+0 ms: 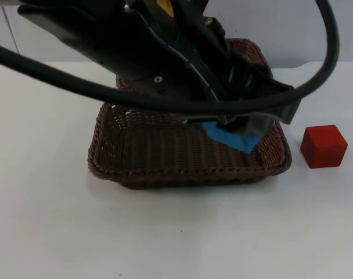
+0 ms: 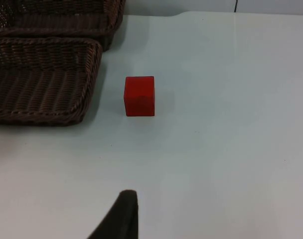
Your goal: Pick up one cube with the left hand and place it into the upper basket. Pick up one cube with the right hand and place it into the lower basket.
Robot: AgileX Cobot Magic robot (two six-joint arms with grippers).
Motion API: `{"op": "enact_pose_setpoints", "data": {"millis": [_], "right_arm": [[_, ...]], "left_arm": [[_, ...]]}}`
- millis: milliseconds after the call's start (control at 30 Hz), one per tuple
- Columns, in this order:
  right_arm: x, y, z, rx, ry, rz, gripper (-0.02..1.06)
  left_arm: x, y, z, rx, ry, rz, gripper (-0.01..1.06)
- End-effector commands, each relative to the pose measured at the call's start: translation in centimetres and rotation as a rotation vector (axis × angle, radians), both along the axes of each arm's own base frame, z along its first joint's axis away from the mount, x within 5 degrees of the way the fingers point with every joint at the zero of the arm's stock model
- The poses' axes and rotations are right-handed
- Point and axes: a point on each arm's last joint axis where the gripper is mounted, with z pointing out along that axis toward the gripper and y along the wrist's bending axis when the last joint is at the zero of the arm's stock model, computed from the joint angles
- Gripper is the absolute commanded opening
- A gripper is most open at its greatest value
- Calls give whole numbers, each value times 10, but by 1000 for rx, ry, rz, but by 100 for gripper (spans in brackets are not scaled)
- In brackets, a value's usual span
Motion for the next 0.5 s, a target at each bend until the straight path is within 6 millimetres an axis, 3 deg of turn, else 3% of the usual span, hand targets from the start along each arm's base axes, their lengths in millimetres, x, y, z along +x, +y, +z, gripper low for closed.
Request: {"op": "enact_pose_setpoints", "data": {"millis": [0, 467], "right_arm": [[0, 0, 0, -2, -7, -3, 105], [0, 0, 0, -4, -8, -2, 105]], "left_arm": [[-1, 0, 3, -7, -9, -1, 0], [0, 0, 3, 3, -20, -9, 0]]}}
